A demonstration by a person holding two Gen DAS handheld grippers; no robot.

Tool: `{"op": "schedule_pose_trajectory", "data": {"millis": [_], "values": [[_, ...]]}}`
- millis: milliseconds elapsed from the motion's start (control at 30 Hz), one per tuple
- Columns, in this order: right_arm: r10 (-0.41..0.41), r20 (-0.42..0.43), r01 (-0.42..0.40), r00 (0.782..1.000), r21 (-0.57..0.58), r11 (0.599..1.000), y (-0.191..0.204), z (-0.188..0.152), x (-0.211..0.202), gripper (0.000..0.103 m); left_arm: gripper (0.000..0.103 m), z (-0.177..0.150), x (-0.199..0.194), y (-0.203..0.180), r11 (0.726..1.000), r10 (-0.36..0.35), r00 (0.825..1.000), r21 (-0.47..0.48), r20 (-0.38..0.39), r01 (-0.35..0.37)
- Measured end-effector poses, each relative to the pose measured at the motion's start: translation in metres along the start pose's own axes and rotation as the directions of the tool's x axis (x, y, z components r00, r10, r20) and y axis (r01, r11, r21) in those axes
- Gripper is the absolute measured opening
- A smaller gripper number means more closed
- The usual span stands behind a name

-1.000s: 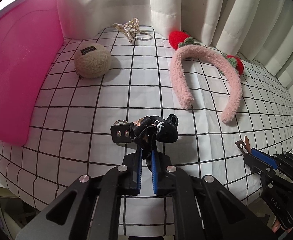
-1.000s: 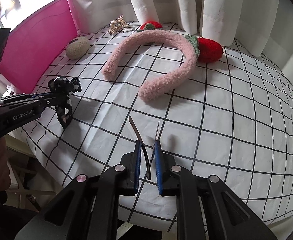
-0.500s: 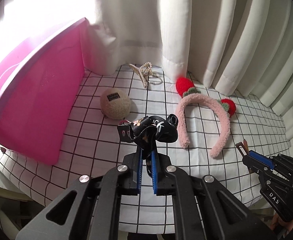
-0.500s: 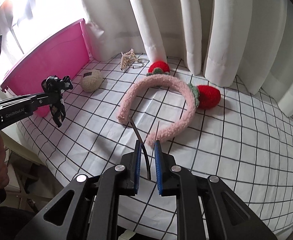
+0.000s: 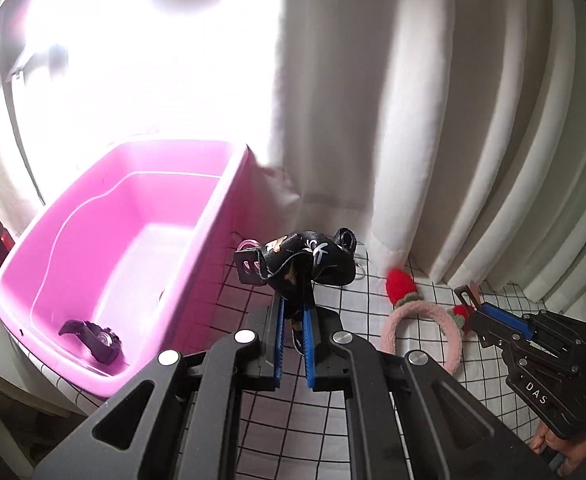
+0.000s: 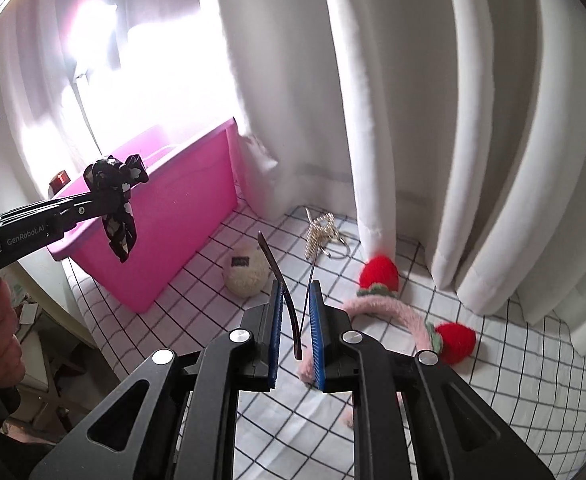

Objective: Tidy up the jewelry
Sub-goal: 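Carry the strap with left tool while right tool carries the tweezers to the pink tub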

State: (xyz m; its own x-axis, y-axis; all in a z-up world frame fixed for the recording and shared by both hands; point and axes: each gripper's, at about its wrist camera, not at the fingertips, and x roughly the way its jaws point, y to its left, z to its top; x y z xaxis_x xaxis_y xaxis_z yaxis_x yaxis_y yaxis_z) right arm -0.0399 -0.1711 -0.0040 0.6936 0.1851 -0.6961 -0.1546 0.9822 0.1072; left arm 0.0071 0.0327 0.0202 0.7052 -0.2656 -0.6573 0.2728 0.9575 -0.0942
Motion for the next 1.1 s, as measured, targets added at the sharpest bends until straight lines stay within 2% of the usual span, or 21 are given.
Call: {"op": "schedule_pose_trajectory", "data": {"millis": [267,533,833,1100], "values": [[0.113,0.074,-0.103,0.991,-0.123,0.987,0.059,0.068,0.02,0.013,0.008,0.028,-0.008,0.058,0.992,0.109,0.993,-0.066,0.049,-0.105],[0.235,0.083,-0.21,0.968,-0.232,0.95,0.126,0.12,0.051,0.013,0.008,0.042,-0.007,0.125,0.969,0.216,0.976,-0.13,0.035,-0.21],[0.305,-0.001,-0.292,0.952,-0.29,0.912,0.183,0.144,0.101,0.013,0.008,0.036,0.009,0.177,0.944,0.273,0.962,-0.189,-0.016,-0.271],[0.312,-0.109,-0.331,0.944,-0.283,0.901,0.205,0.146,0.145,0.013,0.008,0.028,0.03,0.203,0.933,0.283,0.957,-0.211,-0.073,-0.292]]}}
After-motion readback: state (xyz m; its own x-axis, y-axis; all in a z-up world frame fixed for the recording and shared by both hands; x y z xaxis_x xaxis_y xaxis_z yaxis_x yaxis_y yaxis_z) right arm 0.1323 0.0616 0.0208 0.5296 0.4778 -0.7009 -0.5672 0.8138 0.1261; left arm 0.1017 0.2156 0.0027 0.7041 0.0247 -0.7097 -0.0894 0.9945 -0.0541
